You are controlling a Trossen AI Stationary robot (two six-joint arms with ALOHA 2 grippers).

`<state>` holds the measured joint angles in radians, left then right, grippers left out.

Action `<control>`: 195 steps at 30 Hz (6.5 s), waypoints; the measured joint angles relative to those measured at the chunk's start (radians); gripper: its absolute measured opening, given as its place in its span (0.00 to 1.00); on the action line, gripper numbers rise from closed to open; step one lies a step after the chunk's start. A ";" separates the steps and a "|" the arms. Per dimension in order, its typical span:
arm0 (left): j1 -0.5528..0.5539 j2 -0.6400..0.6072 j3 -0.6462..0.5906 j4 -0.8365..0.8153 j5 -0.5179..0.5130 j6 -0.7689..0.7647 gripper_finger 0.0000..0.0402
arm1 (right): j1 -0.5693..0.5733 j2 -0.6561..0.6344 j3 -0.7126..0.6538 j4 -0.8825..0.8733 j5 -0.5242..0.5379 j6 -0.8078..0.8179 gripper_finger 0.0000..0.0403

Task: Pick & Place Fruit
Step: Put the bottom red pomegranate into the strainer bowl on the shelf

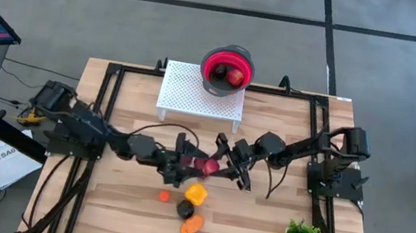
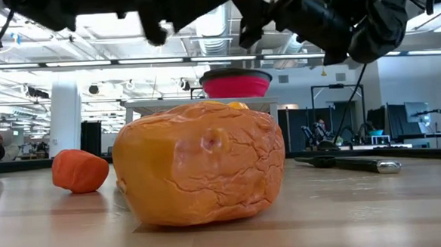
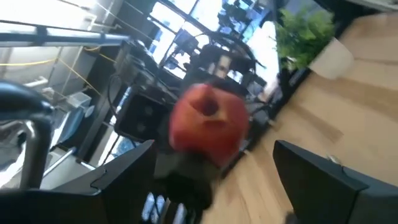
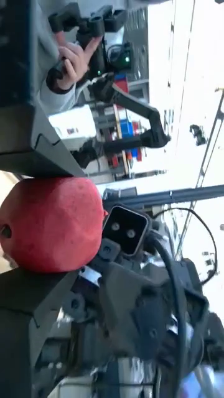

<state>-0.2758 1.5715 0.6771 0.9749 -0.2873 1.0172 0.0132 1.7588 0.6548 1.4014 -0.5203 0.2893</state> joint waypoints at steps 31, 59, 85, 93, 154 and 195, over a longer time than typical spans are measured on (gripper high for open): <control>0.048 0.022 0.032 0.011 0.191 -0.012 0.64 | 0.014 0.000 0.000 -0.010 -0.005 0.000 0.48; 0.044 0.086 0.062 0.036 0.215 -0.139 0.46 | 0.015 -0.001 0.003 -0.057 -0.021 0.004 0.48; 0.050 -0.140 0.064 -0.675 -0.095 -0.930 0.42 | -0.025 -0.331 0.004 -1.001 0.342 -0.263 0.70; 0.170 -0.224 0.064 -0.770 0.188 -1.216 0.42 | 0.251 -0.423 0.004 -1.052 0.808 -0.653 0.70; 0.232 -0.222 0.062 -0.748 0.260 -1.235 0.42 | 0.239 -0.084 0.314 -1.064 0.997 -0.577 0.49; 0.233 -0.222 -0.142 -0.582 0.146 -1.175 0.77 | 0.187 -0.401 0.314 -1.196 0.729 -0.515 0.45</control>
<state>-0.0433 1.3491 0.5349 0.3928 -0.1417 -0.1577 0.2002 1.3574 0.9685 0.2050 0.2086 -0.2257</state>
